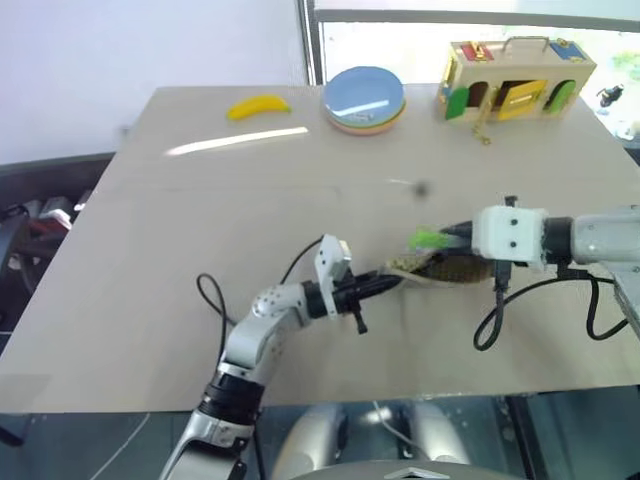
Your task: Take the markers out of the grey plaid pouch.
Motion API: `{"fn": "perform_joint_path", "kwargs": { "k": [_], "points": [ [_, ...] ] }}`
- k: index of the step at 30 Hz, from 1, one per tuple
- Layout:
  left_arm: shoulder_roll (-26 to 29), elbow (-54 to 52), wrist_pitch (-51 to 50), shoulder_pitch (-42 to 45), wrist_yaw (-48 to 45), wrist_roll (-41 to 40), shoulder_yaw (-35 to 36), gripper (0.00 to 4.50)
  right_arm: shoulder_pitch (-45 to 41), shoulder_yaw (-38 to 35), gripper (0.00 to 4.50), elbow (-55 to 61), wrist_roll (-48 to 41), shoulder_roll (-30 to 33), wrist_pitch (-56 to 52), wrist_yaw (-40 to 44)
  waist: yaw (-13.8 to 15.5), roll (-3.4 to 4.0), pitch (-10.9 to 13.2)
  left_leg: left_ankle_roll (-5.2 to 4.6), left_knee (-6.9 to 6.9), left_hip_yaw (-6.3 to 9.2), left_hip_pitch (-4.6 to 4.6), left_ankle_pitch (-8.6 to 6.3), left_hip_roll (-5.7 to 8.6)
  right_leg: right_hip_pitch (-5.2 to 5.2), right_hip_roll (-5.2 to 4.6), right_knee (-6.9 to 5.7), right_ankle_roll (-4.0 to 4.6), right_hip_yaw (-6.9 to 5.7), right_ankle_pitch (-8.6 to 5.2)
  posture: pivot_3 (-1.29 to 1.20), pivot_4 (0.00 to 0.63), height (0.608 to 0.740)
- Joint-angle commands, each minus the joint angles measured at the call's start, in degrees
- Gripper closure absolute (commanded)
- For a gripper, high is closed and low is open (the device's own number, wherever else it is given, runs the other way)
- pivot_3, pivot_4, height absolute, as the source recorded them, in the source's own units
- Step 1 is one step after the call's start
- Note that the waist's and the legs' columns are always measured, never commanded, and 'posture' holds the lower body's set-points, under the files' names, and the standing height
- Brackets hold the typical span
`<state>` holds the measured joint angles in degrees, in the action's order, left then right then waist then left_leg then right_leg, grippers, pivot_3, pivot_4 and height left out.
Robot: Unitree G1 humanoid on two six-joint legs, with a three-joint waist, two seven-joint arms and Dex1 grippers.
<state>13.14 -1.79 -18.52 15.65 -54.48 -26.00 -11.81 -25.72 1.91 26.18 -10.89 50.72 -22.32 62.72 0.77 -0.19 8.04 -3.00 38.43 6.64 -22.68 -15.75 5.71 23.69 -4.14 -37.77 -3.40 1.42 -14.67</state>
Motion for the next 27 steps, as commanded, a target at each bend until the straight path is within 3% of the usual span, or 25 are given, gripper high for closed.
{"fn": "perform_joint_path", "kwargs": {
  "k": [1, 5, 9, 13, 15, 17, 20, 27],
  "points": [
    [0.5, -2.0, 0.0, 0.0, 0.1, -0.1, 0.2, 4.5, -1.5, -7.6, 4.18, 0.0, -5.7, 0.2, -4.9, -2.5, 0.1, 0.0, 0.0, 0.0, 0.0, 0.01, 0.0, 0.0, 0.0, 0.0, 0.0, 0.0, 0.0, -0.01, 0.0, 0.0, 0.15, 0.74],
    [1.0, -2.1, -0.1, -0.3, 0.2, -0.3, 0.6, 4.5, -2.0, -13.2, 4.18, -4.2, -8.6, 2.2, -11.0, -4.8, 0.1, 0.0, 0.0, 0.0, 0.0, 0.01, 0.0, 0.0, 0.0, 0.0, -0.01, 0.01, 0.0, -0.01, 0.0, 0.0, 0.15, 0.74],
    [1.1, -2.5, -0.1, -0.9, 0.8, -0.5, 1.0, 4.5, 7.5, -11.9, 4.18, -16.1, 1.7, 10.7, -10.6, -7.6, 0.6, -0.01, 0.0, 0.0, -0.01, 0.01, 0.0, 0.0, 0.01, -0.01, -0.01, 0.02, 0.01, -0.02, 0.0, 0.0, 0.15, 0.74],
    [1.0, -3.2, -0.3, -1.4, 1.7, -0.9, 1.4, 4.5, 13.2, -9.8, 4.18, -20.7, 1.6, 8.9, -9.4, -7.9, 0.0, 0.07, -0.1, -0.01, -0.04, -0.07, 0.0, 0.0, 0.0, 0.01, -0.02, 0.03, 0.01, 0.05, 0.0, 0.0, 0.15, 0.74],
    [0.9, -3.4, -0.5, -1.5, 2.0, -0.9, 1.5, 4.5, 14.9, -7.2, 3.08, -22.8, 4.0, 8.7, -6.3, -8.1, -0.5, 0.14, -0.1, 0.0, -0.06, -0.24, 0.1, 0.0, -0.04, 0.03, 0.03, -0.09, 0.01, 0.22, 0.0, 0.0, 0.15, 0.74],
    [1.0, -3.8, -0.7, -1.6, 2.3, -1.0, 1.5, 4.5, 15.1, -5.9, 2.39, -24.3, 5.9, 8.1, -3.7, -9.5, -0.6, 0.18, -0.1, 0.0, -0.06, -0.3, 0.18, 0.0, -0.05, 0.01, 0.04, -0.16, 0.01, 0.28, 0.0, 0.0, 0.15, 0.74],
    [1.5, -4.4, -1.2, -1.8, 2.6, -1.2, 2.0, 4.5, 12.6, -6.2, 0.96, -24.3, 6.8, 8.1, -3.9, -11.4, -0.6, 0.19, -0.1, -0.01, -0.04, -0.35, 0.22, 0.0, -0.04, -0.01, 0.04, -0.18, 0.0, 0.33, 0.0, 0.0, 0.15, 0.74],
    [2.1, -4.4, -2.3, -1.7, 2.3, -1.8, 2.2, 4.5, 7.3, -11.1, 0.96, -11.7, -4.4, 7.4, -13.9, -8.1, -0.1, 0.18, -0.1, -0.01, -0.09, -0.31, 0.2, 0.0, -0.08, 0.0, 0.07, -0.1, 0.0, 0.29, 0.0, 0.0, 0.15, 0.74]
  ]
}}
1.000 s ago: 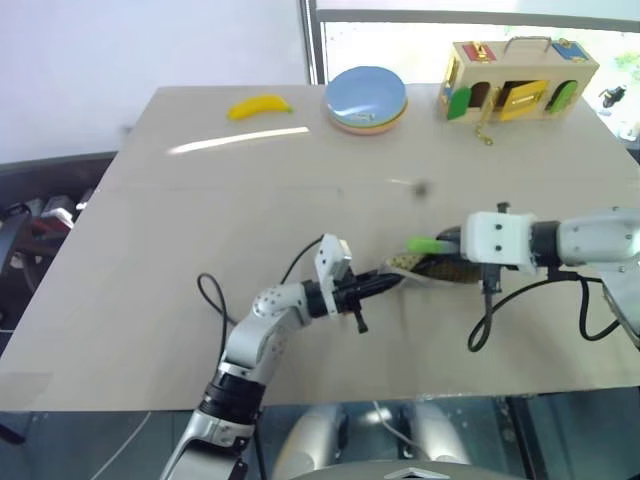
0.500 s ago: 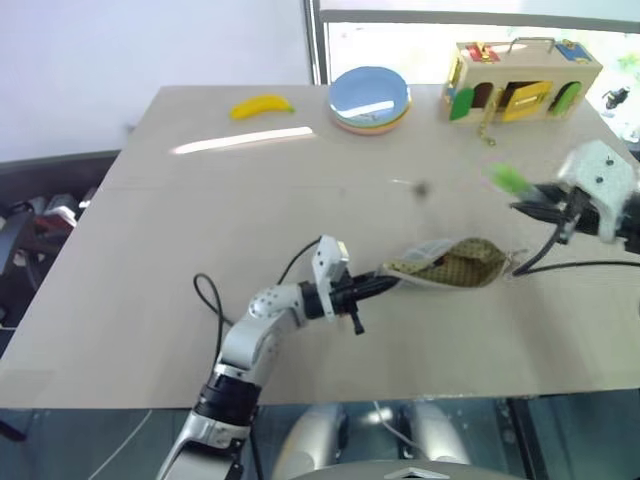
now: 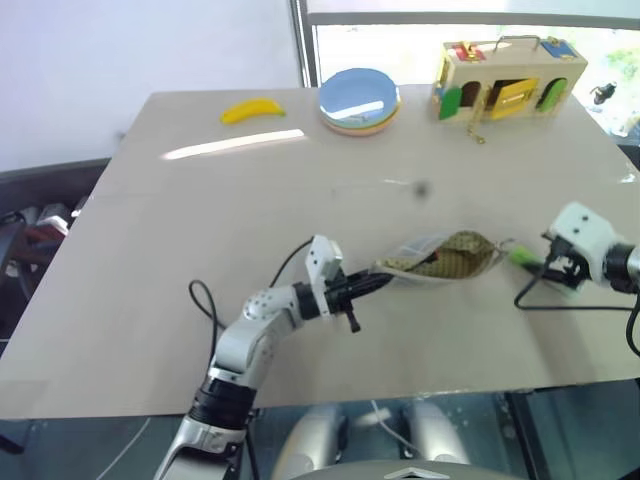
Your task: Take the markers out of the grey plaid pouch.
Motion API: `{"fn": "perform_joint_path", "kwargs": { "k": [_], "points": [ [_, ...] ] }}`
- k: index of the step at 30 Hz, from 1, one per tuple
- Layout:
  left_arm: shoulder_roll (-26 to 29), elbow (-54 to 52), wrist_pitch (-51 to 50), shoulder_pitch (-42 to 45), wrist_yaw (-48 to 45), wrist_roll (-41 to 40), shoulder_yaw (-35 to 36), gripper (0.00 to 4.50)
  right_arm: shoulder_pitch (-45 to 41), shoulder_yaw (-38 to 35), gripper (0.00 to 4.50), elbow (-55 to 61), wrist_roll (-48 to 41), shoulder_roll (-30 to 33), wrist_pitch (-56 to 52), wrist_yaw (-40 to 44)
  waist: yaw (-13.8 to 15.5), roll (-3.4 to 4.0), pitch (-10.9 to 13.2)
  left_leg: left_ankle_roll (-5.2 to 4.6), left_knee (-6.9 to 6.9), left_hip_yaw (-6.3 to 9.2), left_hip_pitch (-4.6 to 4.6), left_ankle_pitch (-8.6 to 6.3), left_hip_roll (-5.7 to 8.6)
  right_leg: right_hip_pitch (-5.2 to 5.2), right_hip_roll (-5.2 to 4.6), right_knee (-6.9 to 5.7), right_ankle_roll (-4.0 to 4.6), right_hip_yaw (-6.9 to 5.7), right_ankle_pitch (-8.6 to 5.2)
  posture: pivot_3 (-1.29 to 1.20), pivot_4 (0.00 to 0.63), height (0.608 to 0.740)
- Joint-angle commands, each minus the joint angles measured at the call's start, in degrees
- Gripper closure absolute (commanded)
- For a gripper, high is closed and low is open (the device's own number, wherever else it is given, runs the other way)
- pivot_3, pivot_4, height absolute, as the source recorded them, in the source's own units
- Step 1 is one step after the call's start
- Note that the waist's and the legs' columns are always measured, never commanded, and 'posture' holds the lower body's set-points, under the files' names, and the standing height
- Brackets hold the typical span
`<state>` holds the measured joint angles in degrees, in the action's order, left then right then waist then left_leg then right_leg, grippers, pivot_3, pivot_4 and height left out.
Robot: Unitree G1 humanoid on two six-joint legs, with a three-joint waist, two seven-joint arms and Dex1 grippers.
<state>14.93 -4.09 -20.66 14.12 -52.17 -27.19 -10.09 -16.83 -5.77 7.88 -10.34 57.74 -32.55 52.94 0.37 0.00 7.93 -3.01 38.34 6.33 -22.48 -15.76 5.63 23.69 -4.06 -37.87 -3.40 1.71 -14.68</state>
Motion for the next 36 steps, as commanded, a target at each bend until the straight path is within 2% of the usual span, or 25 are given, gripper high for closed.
{"fn": "perform_joint_path", "kwargs": {
  "k": [1, 3, 6, 8, 11, 17, 22, 25, 27, 28, 32, 33, 36],
  "points": [
    [0.2, -2.0, -0.2, 0.0, 0.0, -0.6, 0.3, 4.5, -2.7, -4.2, 0.96, 9.1, -7.9, -0.5, -6.1, 1.9, 0.4, -0.01, 0.0, -0.01, 0.0, 0.02, -0.03, 0.0, 0.0, 0.0, -0.01, 0.04, 0.0, -0.02, 0.0, 0.0, 0.15, 0.74],
    [0.0, -1.6, -0.3, 0.4, -0.1, -0.5, 0.3, 4.5, -4.9, -5.1, 1.5, 13.3, -13.3, -2.2, -9.9, 1.8, 0.4, -0.02, 0.0, -0.01, 0.01, 0.03, -0.05, -0.01, 0.01, 0.0, -0.02, 0.07, 0.0, -0.04, 0.0, 0.0, 0.15, 0.74],
    [-0.1, -1.4, -0.4, 0.6, -0.6, -0.6, 0.0, 4.5, -6.7, -3.3, 2.68, 18.7, -18.7, -4.0, -14.1, 2.4, 0.5, -0.03, 0.0, -0.01, 0.01, 0.05, -0.07, -0.01, 0.01, 0.0, -0.03, 0.06, 0.0, -0.05, 0.0, 0.0, 0.15, 0.74],
    [-0.2, -1.3, -0.5, 0.7, -0.6, -0.6, -0.2, 4.5, -7.3, -2.1, 3.24, 20.5, -20.7, -4.5, -15.0, 2.8, 0.6, -0.04, 0.0, -0.01, 0.03, 0.14, -0.12, -0.01, 0.04, -0.01, -0.06, 0.09, 0.0, -0.14, 0.0, 0.0, 0.15, 0.74],
    [-0.5, -1.0, -0.4, 0.9, -0.6, -0.4, -0.4, 4.5, -7.8, -0.2, 4.48, 21.4, -22.2, -4.8, -16.3, 2.7, 0.5, -0.04, 0.0, -0.01, 0.03, 0.16, -0.13, -0.01, 0.03, 0.0, -0.06, 0.09, 0.0, -0.15, 0.0, 0.0, 0.15, 0.74],
    [-0.8, -0.6, -0.1, 1.0, -0.8, -0.1, -0.8, 4.5, -7.3, 4.5, 4.48, 20.7, -21.4, -4.6, -14.9, 3.6, 0.5, -0.05, 0.0, -0.01, 0.03, 0.16, -0.13, -0.01, 0.04, 0.0, -0.06, 0.1, 0.0, -0.15, 0.0, 0.0, 0.15, 0.74],
    [-1.1, -0.4, 0.0, 1.0, -1.0, -0.3, -1.1, 4.5, -9.8, 13.7, 4.48, 12.4, -10.6, -4.7, -7.2, 2.7, 0.4, -0.05, 0.0, -0.01, 0.05, 0.16, -0.13, 0.0, 0.04, 0.0, -0.06, 0.09, 0.0, -0.16, 0.0, 0.0, 0.15, 0.74],
    [-1.2, 0.3, 0.2, 1.5, -1.5, 0.1, -1.5, 4.5, -13.1, 18.3, 3.65, 6.4, -6.0, -6.2, -2.9, 4.1, 0.4, -0.05, 0.0, -0.01, 0.07, 0.15, -0.13, 0.0, 0.05, 0.01, -0.06, 0.06, 0.0, -0.16, 0.0, 0.0, 0.15, 0.74],
    [-1.3, 1.0, 0.2, 2.2, -1.7, 0.1, -1.4, 4.5, -16.1, 20.8, 2.64, 1.6, -2.3, -7.8, 0.9, 4.1, 0.3, -0.04, 0.0, 0.0, 0.05, 0.14, -0.12, 0.0, 0.04, 0.02, -0.03, 0.07, 0.0, -0.15, 0.0, 0.0, 0.15, 0.74],
    [-1.3, 1.2, 0.0, 2.5, -1.9, -0.1, -1.4, 4.5, -17.5, 22.2, 2.38, -0.4, -0.6, -8.5, 2.4, 4.5, 0.3, -0.05, 0.0, 0.0, 0.05, 0.15, -0.13, 0.0, 0.05, 0.03, -0.04, 0.06, 0.0, -0.16, 0.0, 0.0, 0.15, 0.74],
    [-1.0, 1.1, -2.1, 3.2, -3.7, -1.4, -2.0, 4.5, -21.7, 27.5, 0.36, -6.8, 4.8, -11.1, 7.7, 7.9, 0.3, -0.05, 0.0, 0.0, 0.05, 0.16, -0.14, 0.0, 0.04, 0.04, -0.03, 0.08, 0.0, -0.17, 0.0, 0.0, 0.15, 0.74],
    [-0.9, 1.0, -2.6, 3.3, -4.1, -1.5, -2.2, 4.5, -22.5, 28.5, 0.08, -8.2, 5.9, -11.6, 9.0, 8.9, 0.3, -0.05, 0.0, 0.0, 0.05, 0.16, -0.14, 0.0, 0.04, 0.03, -0.03, 0.08, 0.0, -0.18, 0.0, 0.0, 0.15, 0.74],
    [-0.9, 1.0, -3.3, 3.6, -4.7, -1.5, -2.3, 4.5, -24.2, 30.8, 0.08, -11.3, 7.9, -13.2, 11.6, 12.0, 0.3, -0.05, 0.0, 0.0, 0.05, 0.16, -0.14, 0.0, 0.05, 0.03, -0.03, 0.1, 0.0, -0.18, 0.0, 0.0, 0.15, 0.74]
  ]
}}
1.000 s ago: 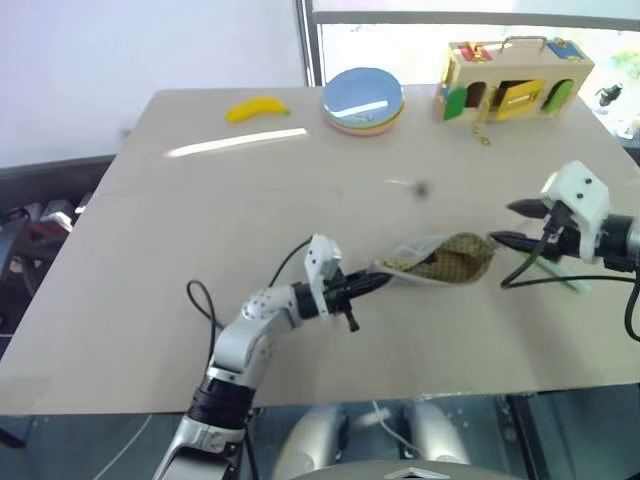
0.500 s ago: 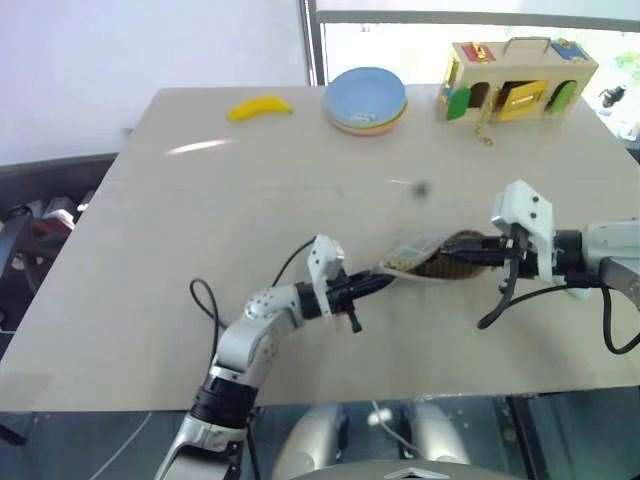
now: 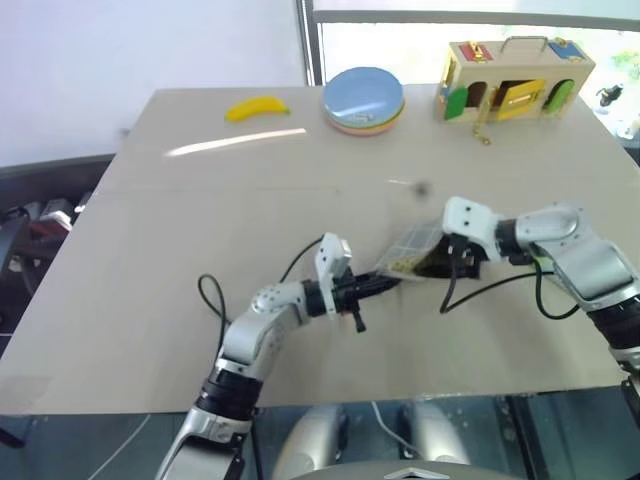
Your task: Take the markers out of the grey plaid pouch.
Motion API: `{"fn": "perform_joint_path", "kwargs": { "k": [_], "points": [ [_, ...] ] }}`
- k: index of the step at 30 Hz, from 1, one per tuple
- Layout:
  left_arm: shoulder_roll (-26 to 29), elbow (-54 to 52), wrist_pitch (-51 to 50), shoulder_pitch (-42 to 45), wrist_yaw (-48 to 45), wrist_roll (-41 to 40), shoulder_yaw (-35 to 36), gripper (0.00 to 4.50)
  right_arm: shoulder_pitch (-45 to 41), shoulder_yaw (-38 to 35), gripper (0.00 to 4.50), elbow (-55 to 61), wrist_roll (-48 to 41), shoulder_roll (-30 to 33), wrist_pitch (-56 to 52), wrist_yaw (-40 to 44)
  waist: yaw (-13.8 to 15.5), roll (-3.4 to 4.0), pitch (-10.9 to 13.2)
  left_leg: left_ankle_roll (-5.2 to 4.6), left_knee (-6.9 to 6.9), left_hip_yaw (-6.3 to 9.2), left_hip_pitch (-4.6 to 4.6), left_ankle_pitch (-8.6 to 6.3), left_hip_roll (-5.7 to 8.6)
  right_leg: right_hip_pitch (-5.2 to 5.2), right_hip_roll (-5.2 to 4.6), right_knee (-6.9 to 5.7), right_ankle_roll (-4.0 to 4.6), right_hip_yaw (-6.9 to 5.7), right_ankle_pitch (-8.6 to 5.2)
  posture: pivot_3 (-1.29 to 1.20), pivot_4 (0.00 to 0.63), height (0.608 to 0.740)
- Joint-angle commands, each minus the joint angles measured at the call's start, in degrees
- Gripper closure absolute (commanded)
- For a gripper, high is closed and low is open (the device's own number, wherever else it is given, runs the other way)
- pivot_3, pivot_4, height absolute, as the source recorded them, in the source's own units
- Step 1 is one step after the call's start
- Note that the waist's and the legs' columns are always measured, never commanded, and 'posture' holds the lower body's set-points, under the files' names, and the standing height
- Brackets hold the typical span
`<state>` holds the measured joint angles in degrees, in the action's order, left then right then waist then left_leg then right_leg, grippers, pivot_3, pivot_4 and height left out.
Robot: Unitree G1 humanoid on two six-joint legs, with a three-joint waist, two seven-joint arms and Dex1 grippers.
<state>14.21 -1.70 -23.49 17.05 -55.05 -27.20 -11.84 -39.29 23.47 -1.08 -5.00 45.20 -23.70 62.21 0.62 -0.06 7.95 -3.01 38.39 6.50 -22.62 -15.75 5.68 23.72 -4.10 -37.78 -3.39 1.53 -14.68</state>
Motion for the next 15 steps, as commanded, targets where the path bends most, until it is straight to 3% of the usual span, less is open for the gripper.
{"fn": "perform_joint_path", "kwargs": {
  "k": [1, 12, 15],
  "points": [
    [-0.3, -1.2, -0.5, 0.9, -1.9, -1.4, -0.5, 4.5, -2.4, 2.5, 0.08, -3.6, 3.4, -1.3, 3.9, 3.8, 0.0, 0.0, 0.0, 0.0, 0.0, 0.01, 0.0, 0.0, 0.0, 0.0, 0.0, 0.0, 0.0, -0.01, 0.0, 0.0, 0.15, 0.74],
    [-1.4, -0.4, -0.3, 1.7, -2.0, -0.6, -0.6, 4.5, -5.0, 5.2, 0.08, -15.3, 7.5, -8.8, 9.1, 11.0, -1.2, -0.01, 0.0, 0.01, 0.01, 0.04, 0.01, 0.0, -0.01, -0.01, 0.01, -0.03, 0.0, -0.02, 0.0, 0.0, 0.15, 0.74],
    [-1.4, -0.4, -0.3, 1.6, -2.0, -0.6, -0.5, 4.5, -5.0, 4.6, 0.81, -16.2, 7.8, -9.5, 9.6, 11.7, -1.3, -0.01, 0.0, 0.01, 0.01, 0.05, 0.02, 0.0, -0.01, -0.01, 0.01, -0.03, 0.0, -0.03, 0.0, 0.0, 0.15, 0.74]
  ]
}}
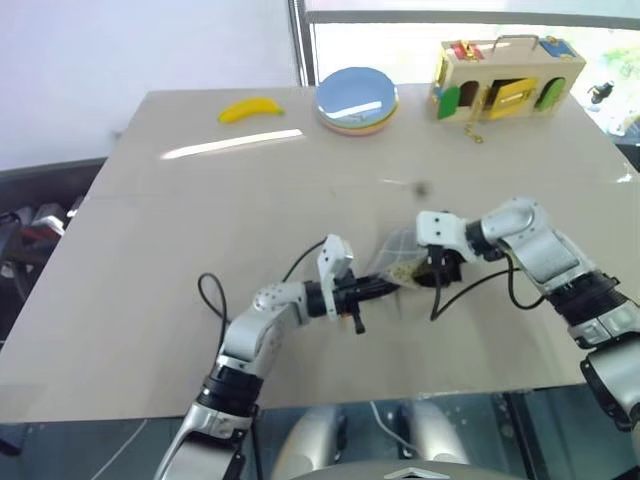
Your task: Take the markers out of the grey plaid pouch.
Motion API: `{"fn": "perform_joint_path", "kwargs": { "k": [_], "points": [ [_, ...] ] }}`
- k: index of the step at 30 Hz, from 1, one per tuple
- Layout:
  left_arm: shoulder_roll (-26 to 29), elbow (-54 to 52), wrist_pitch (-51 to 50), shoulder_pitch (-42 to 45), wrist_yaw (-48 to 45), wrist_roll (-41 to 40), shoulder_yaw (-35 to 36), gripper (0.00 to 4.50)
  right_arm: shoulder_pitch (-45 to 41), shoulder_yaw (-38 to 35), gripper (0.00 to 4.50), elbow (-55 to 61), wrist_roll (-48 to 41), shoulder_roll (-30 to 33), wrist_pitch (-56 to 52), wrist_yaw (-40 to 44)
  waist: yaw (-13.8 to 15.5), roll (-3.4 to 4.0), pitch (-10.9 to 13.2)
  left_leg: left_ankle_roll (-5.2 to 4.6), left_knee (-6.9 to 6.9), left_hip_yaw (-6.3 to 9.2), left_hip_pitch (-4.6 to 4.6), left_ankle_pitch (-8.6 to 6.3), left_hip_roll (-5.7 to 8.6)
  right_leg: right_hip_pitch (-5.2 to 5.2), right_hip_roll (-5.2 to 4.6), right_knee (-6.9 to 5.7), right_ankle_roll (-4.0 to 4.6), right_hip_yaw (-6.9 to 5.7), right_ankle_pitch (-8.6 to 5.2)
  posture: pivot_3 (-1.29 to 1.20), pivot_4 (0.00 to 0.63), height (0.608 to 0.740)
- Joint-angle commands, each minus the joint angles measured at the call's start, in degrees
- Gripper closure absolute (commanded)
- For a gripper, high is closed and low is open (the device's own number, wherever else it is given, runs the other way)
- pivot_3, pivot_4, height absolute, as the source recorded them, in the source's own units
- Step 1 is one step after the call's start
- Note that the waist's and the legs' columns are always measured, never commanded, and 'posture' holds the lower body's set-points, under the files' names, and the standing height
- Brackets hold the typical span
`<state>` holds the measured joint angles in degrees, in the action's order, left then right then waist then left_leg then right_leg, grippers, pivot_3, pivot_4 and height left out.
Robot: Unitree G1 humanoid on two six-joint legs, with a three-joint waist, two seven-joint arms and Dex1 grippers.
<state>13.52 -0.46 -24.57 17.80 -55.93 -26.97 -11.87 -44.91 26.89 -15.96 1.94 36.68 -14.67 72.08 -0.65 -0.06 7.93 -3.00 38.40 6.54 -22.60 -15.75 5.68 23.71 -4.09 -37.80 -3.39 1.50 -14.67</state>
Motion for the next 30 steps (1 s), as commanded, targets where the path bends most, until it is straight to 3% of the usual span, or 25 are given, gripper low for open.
{"fn": "perform_joint_path", "kwargs": {
  "k": [1, 7, 21, 30],
  "points": [
    [-0.6, -1.8, 0.8, 0.7, -1.1, -0.8, -0.4, 4.5, 0.8, 0.9, 1.35, -1.2, 0.9, -0.9, 0.5, 2.2, -0.1, 0.0, 0.0, 0.0, 0.0, 0.0, 0.01, 0.0, 0.0, -0.01, 0.0, 0.0, 0.0, 0.0, 0.0, 0.0, 0.15, 0.74],
    [-0.6, -1.7, 1.0, 0.6, -1.0, -0.7, -0.2, 4.5, 1.4, -1.1, 3.97, 0.8, 0.9, 0.6, -0.4, 3.6, 0.0, 0.01, 0.0, 0.01, 0.04, 0.0, 0.04, 0.0, 0.0, -0.02, 0.0, -0.07, 0.0, 0.01, 0.0, 0.0, 0.15, 0.74],
    [-0.7, -1.0, 2.2, 0.2, -0.1, -0.3, 0.9, 4.5, 5.1, -11.1, 4.04, 26.8, -3.8, 10.8, -16.2, 2.1, 0.4, 0.01, 0.0, 0.0, 0.01, 0.09, -0.11, 0.0, 0.03, 0.04, -0.04, 0.02, 0.0, -0.05, 0.0, 0.0, 0.15, 0.74],
    [-0.2, -0.1, 0.9, 1.2, -0.7, -1.3, 1.2, 4.5, 8.5, -15.4, 4.04, 35.8, -7.9, 16.7, -24.7, 0.8, 0.6, 0.01, 0.0, 0.0, 0.01, 0.09, -0.13, 0.0, 0.03, 0.05, -0.05, 0.03, 0.0, -0.04, 0.0, 0.0, 0.15, 0.74]
  ]
}}
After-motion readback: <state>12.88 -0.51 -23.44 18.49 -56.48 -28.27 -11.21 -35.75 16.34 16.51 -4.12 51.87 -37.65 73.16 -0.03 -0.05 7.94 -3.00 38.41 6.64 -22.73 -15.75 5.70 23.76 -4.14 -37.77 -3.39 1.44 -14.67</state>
